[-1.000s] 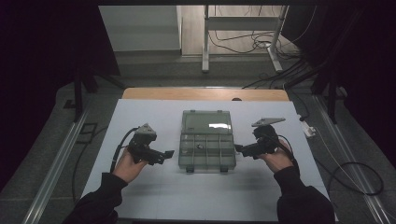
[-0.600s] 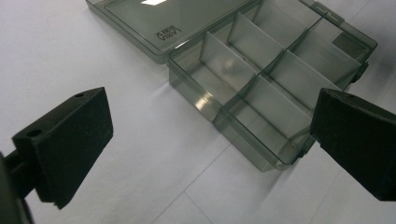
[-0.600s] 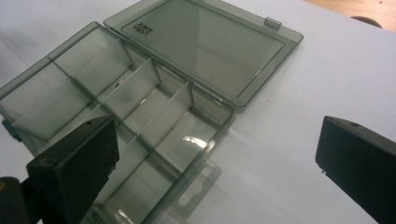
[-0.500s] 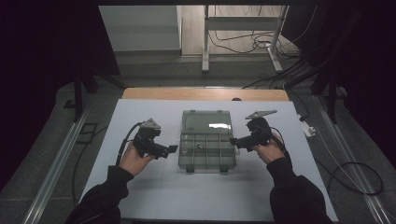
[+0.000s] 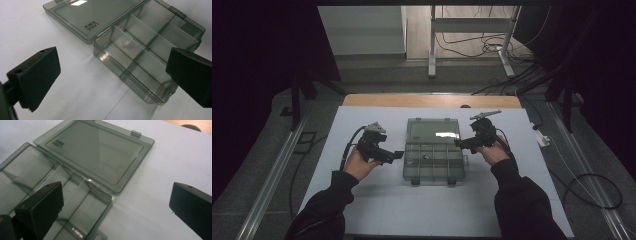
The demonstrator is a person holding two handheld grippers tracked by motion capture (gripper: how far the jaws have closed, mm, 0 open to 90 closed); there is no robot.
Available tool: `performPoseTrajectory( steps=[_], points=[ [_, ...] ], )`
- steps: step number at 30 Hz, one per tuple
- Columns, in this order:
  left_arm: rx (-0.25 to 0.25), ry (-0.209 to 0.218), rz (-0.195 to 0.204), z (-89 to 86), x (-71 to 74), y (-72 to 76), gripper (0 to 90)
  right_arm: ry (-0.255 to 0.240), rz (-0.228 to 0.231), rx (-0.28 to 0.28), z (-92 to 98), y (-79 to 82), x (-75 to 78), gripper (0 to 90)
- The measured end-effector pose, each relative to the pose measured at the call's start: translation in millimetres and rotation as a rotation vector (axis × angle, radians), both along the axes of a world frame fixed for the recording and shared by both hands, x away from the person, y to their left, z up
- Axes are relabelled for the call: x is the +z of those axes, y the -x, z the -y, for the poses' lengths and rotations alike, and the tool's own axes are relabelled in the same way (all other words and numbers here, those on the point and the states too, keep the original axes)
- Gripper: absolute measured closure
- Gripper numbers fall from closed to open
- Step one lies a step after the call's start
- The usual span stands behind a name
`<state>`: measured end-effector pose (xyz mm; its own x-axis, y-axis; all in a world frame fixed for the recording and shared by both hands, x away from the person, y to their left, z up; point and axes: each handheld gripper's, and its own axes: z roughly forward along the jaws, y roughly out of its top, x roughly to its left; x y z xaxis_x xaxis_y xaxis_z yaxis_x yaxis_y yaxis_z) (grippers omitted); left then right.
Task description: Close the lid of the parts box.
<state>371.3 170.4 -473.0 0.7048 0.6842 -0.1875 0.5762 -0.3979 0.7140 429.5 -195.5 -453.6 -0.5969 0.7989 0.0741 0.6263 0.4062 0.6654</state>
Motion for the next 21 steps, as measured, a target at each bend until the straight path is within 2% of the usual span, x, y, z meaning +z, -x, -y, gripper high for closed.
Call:
performPoseTrajectory(
  steps=[3, 8, 11, 14, 16, 21],
  points=[
    [-0.003, 0.002, -0.002, 1.4, -1.1, -3.8, 0.1, 0.003, -0.022, -0.017, -3.8, -7.5, -1.1, 0.0],
    [-0.01, 0.005, -0.002, 3.2, -1.9, -8.9, 0.1, 0.019, -0.05, -0.015, -9.2, -17.0, -2.3, 0.0],
    [-0.016, 0.004, -0.002, 4.9, -2.5, -12.6, 0.1, 0.014, -0.054, -0.01, -10.6, -19.9, -2.8, 0.0],
    [-0.018, 0.003, -0.004, 6.6, -3.9, -16.1, 0.1, 0.038, -0.063, -0.004, -13.6, -24.4, -3.8, 0.0],
    [-0.016, 0.006, -0.008, 7.8, -5.2, -18.9, 0.1, 0.036, -0.065, -0.002, -14.6, -26.8, -4.0, 0.0],
    [-0.021, 0.001, -0.016, 10.9, -7.9, -25.2, 0.1, 0.037, -0.053, -0.002, -17.5, -33.6, -4.3, 0.0]
  ],
)
